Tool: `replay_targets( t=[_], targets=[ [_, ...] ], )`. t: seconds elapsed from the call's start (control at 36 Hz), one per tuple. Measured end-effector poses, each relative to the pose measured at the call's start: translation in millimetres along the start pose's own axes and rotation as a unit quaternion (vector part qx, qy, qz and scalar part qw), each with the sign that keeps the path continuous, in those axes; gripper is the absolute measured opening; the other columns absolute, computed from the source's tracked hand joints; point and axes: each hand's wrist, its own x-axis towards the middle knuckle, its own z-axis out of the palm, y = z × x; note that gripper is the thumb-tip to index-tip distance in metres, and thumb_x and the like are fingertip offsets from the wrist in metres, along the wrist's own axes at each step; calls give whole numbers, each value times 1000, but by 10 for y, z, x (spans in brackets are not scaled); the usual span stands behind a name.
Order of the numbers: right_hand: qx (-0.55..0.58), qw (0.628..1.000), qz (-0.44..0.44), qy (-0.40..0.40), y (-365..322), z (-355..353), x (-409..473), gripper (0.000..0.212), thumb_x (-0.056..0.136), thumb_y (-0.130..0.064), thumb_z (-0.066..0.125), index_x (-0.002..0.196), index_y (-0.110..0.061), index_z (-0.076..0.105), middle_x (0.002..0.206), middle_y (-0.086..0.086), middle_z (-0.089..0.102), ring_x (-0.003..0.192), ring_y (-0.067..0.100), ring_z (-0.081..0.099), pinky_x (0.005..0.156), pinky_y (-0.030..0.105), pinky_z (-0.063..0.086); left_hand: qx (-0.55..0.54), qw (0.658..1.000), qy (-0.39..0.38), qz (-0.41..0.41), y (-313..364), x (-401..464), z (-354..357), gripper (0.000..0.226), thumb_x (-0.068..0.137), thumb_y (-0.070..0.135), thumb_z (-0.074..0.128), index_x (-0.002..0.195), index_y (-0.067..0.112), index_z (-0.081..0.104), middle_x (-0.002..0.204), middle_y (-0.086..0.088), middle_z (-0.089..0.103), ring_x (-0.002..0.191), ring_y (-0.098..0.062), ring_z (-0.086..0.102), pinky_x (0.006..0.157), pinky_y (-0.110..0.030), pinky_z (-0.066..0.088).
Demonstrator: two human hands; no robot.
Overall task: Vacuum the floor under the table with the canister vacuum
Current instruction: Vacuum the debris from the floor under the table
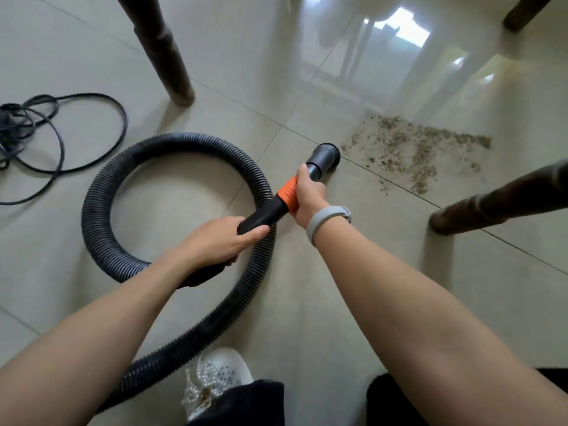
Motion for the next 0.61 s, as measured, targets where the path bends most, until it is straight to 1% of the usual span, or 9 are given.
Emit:
replay_targets(
  t=[0.08,0.17,0.22,0.28,0.39,0.47,0.53,0.58,0.61],
  targets=[
    [76,996,8,-41,101,21,-52,47,90,-38,61,119,-3,50,86,3,55,84,21,59,86,38,52,-46,999,-11,16,9,11,-32,46,91,59,44,72,17,46,51,-1,62,48,-17,61,57,-30,51],
    [120,990,22,-63,154,48,-105,26,92,-30,60,93,-8,47,80,5,52,68,17,57,71,34,53,-73,997,-16,32,26,32,-5,47,92,57,43,69,16,45,50,-3,61,49,-20,61,60,-34,52],
    [142,988,19,-49,165,65,-123,28,95,-32,55,99,-7,44,78,8,52,59,17,58,58,30,54,-65,997,-19,31,35,47,30,48,92,58,43,68,16,45,50,-2,60,49,-18,61,61,-33,52],
    [143,989,14,-33,131,72,-138,33,96,-34,52,109,-6,40,81,11,54,55,17,59,51,27,54,-47,998,-22,26,68,67,34,48,91,61,42,70,17,45,53,0,62,49,-17,61,61,-32,52],
    [120,993,7,-22,-67,27,-116,33,98,-34,49,109,-5,40,72,9,54,55,18,58,54,30,53,8,1000,14,12,201,93,0,48,89,65,39,79,19,49,66,-1,68,60,-19,65,67,-33,52],
    [109,994,5,-18,-257,-21,-130,40,97,-34,49,121,-3,42,70,13,57,57,20,58,52,31,50,73,996,55,21,252,75,-16,45,87,68,38,88,23,48,80,1,68,75,-22,65,75,-36,52],
    [107,994,8,-16,-303,-37,-144,43,97,-34,50,126,-3,42,70,13,58,58,20,59,57,33,52,94,993,66,29,268,39,-44,47,88,68,36,91,22,48,82,1,67,79,-22,63,78,-38,51],
    [115,993,12,-18,-269,-47,-180,42,97,-34,51,124,-3,43,69,13,60,58,20,59,65,35,54,108,991,69,33,260,0,-64,47,88,67,35,91,22,48,81,2,67,79,-22,63,78,-38,50],
    [125,992,14,-22,-227,-53,-204,39,96,-33,51,120,-3,44,73,15,62,57,20,59,64,34,54,116,990,67,34,238,-10,-59,47,89,67,35,92,22,49,81,2,67,79,-22,63,79,-39,50]
  ],
)
